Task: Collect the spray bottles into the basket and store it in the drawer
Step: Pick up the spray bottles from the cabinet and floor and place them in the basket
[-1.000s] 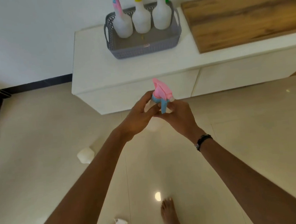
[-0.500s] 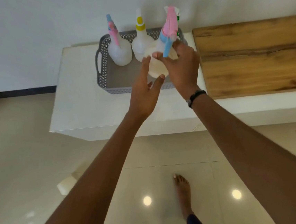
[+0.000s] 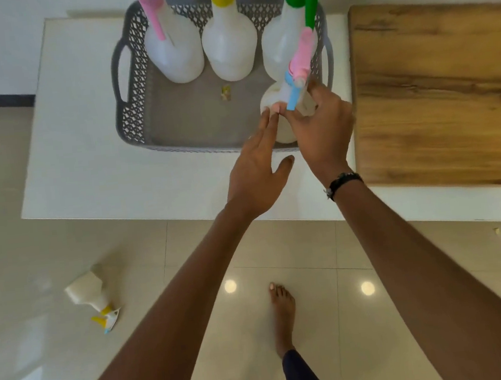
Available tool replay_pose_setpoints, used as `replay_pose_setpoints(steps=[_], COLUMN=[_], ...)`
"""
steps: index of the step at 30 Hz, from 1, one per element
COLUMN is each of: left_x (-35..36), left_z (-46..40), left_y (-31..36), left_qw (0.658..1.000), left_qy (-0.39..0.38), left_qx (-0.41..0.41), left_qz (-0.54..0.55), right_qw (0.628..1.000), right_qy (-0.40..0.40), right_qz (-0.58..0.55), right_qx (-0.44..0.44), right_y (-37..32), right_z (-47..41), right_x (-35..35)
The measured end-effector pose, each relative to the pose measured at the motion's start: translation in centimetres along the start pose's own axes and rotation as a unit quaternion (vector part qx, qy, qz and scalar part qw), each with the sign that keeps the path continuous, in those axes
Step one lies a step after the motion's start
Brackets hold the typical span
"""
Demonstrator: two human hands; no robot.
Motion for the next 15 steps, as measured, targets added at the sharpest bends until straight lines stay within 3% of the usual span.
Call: replay_pose_setpoints(steps=[11,15], left_x=[-0.5,-2.6], left_z=[0.7,3.4], left_y=[0.2,0.0], left_qw=[1.000,0.998], left_qy=[-0.019,0.058], left_qx=[-0.005,0.030], left_qz=[0.006,0.008], right_qw=[0.999,0.999], right_qy=[-0.024,0.019], right_qz=[0.020,-0.035], right_qx=[-0.005,-0.016], right_y=[-0.5,-0.2], right_z=[0.7,3.1], right_x=[0.3,-0.3])
Point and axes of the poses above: each hand's wrist, its own z-axis away from the middle knuckle, its own x-axis out of the palm, y = z × x, the point moved 5 cm from there along -z, towards the middle knuckle, and after that the axes turned 12 degrees about -y, right-handed, at the moved point
